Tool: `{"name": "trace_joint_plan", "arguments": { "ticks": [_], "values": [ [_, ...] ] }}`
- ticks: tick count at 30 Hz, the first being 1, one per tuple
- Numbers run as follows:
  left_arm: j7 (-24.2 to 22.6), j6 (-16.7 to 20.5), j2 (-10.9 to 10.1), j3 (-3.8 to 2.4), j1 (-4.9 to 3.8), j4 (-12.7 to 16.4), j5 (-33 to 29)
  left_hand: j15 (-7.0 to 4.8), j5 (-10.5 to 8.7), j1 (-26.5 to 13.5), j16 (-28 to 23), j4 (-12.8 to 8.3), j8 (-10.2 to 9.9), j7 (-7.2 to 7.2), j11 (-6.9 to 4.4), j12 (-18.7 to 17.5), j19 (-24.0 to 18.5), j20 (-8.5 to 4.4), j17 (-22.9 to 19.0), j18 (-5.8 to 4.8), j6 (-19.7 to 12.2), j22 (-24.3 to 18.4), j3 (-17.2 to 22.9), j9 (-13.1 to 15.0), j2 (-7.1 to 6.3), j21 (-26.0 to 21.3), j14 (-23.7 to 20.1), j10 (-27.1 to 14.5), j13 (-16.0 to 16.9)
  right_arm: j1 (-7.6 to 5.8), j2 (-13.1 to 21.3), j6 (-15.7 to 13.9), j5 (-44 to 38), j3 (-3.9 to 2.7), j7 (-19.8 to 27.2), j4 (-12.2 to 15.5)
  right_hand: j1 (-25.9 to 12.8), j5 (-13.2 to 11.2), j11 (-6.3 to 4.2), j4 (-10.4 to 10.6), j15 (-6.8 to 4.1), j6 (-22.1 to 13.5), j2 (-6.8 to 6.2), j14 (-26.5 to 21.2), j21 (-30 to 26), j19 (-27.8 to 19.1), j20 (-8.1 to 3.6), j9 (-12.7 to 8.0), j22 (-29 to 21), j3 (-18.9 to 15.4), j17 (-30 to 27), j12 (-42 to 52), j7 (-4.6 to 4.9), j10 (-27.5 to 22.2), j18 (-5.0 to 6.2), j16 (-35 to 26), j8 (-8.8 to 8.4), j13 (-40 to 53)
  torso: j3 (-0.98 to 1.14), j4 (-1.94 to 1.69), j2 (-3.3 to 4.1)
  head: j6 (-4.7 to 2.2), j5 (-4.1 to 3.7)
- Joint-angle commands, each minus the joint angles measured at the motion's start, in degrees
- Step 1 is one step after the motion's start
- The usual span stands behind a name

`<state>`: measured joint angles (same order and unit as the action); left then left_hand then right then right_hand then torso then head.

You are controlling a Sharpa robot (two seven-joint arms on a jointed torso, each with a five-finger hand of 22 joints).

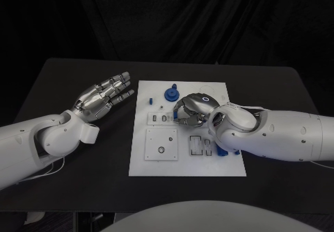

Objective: Assemble the parts on the task board

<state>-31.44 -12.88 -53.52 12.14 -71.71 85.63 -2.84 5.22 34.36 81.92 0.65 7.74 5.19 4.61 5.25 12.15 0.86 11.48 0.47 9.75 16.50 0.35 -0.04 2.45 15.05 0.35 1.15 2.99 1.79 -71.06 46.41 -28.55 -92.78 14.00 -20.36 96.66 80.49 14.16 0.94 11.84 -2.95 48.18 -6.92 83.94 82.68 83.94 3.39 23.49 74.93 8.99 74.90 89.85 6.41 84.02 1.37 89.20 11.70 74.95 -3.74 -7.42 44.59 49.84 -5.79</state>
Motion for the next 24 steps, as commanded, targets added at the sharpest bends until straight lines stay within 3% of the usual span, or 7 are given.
{"name": "trace_joint_plan", "arguments": {
  "ticks": [1,3,9,14,24],
  "values": [
    [-0.8,-0.54,0.15,-0.06,0.09,0.0,-0.2,0.26,-0.25,-0.58,0.14,-0.06,0.13,0.18,0.22,0.2,-0.02,0.52,0.06,0.61,-0.06,0.09,0.21,0.0,-0.02,0.2,-0.06,0.11,0.04,0.16,-0.07,1.62,-0.34,0.11,-1.02,-0.1,-0.55,-0.74,0.11,0.04,0.29,-0.63,0.0,5.77,-0.16,2.32,0.26,-0.3,12.58,-0.53,14.2,0.15,0.04,5.98,0.52,-0.21,-0.36,15.05,0.0,0.0,0.0,0.05,0.02],
    [-0.81,-0.56,0.17,-0.06,0.1,-0.06,-0.2,0.27,-0.28,-0.59,0.13,-0.04,0.11,0.19,0.23,0.16,-0.03,0.53,0.06,0.61,-0.11,0.08,0.25,-0.01,-0.01,0.19,-0.07,0.08,0.03,0.16,-0.09,1.62,-0.34,0.11,-0.82,-0.14,-0.62,-1.33,0.12,0.07,0.3,-0.94,-0.11,5.78,-0.2,2.3,0.27,-0.46,12.58,-0.73,14.23,0.15,0.06,5.98,0.52,-0.18,-0.53,15.05,0.0,0.0,0.0,0.11,-0.02],
    [-0.83,-0.59,0.18,-0.06,0.14,-0.17,-0.2,0.27,-0.29,-0.59,0.13,-0.04,0.11,0.19,0.23,0.15,-0.03,0.53,0.05,0.61,-0.13,0.08,0.26,-0.01,-0.01,0.19,-0.07,0.08,0.03,0.16,-0.04,1.04,-0.34,0.11,0.17,-0.24,-1.61,-7.52,-0.13,1.62,0.1,-5.42,-0.89,5.92,0.2,2.53,0.1,-1.91,12.71,-2.67,14.67,0.15,-0.16,5.98,0.43,0.33,-2.16,15.05,0.01,0.01,0.01,0.15,-0.06],
    [-0.87,-0.57,0.14,-0.06,0.16,-0.18,-0.2,0.27,-0.29,-0.59,0.13,-0.04,0.11,0.19,0.23,0.15,-0.03,0.53,0.05,0.61,-0.13,0.08,0.26,-0.01,-0.01,0.19,-0.07,0.08,0.03,0.16,0.09,-0.66,-0.34,0.11,1.5,-0.16,-1.67,-8.12,-0.17,1.95,0.07,-5.69,-1.08,6.0,0.5,2.69,0.08,-2.04,12.81,-2.9,14.92,0.15,-0.21,5.98,0.35,0.6,-2.16,15.05,0.0,0.0,0.01,0.12,-0.03],
    [-0.98,-0.38,-0.09,-0.06,0.19,0.03,-0.2,0.28,-0.3,-0.6,0.13,-0.03,0.1,0.2,0.22,0.16,-0.02,0.53,0.06,0.61,-0.15,0.08,0.3,-0.01,-0.01,0.19,-0.07,0.07,0.03,0.14,1.0,-7.74,-0.34,0.01,6.51,0.83,-1.8,-9.41,-0.49,3.15,-0.19,-5.9,-1.72,6.06,1.9,3.41,-0.12,-2.29,13.27,-3.45,15.1,0.15,-0.62,5.98,0.01,0.8,-1.8,15.05,0.0,0.0,0.01,0.02,0.2]
  ]
}}
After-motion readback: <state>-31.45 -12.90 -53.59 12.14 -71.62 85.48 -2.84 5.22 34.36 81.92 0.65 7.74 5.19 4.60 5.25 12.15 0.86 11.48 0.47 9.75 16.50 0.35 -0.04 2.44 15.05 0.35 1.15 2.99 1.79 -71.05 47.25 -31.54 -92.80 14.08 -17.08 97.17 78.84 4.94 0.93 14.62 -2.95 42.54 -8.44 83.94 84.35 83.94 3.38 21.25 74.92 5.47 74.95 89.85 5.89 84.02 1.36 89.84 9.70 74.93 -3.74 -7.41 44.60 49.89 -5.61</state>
